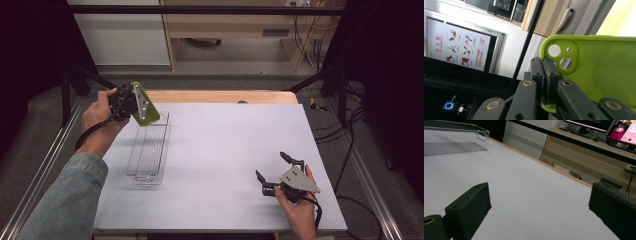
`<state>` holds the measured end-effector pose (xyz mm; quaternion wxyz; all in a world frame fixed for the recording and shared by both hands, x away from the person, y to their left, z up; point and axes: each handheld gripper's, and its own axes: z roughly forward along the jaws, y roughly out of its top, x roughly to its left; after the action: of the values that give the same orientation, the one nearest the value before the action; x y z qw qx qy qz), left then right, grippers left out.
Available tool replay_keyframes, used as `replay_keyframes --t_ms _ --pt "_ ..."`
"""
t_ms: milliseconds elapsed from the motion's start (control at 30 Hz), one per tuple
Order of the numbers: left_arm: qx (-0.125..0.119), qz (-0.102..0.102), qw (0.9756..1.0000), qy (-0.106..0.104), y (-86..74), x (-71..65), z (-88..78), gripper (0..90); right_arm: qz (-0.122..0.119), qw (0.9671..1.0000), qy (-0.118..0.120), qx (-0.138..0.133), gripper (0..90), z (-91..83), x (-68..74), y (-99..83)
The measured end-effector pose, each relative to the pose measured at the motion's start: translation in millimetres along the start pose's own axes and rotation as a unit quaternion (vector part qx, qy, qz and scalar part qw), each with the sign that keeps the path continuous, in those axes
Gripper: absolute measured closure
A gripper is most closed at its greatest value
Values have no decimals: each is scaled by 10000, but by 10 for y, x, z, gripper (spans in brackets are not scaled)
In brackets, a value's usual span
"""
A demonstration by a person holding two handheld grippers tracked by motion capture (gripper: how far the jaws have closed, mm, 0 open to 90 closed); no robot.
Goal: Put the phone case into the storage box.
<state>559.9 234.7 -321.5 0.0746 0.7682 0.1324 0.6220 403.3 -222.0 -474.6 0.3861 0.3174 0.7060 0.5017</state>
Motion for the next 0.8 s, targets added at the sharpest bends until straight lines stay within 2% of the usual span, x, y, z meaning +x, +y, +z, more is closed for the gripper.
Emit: replay_keyframes --t_ms 300,800 --pt "-55 363 9993 27 31 -116 27 879 -34 10000 10 -6 42 1 11 7" --pt "-122 496 9987 8 62 -238 98 879 -8 10000 10 -3 42 3 1 1"
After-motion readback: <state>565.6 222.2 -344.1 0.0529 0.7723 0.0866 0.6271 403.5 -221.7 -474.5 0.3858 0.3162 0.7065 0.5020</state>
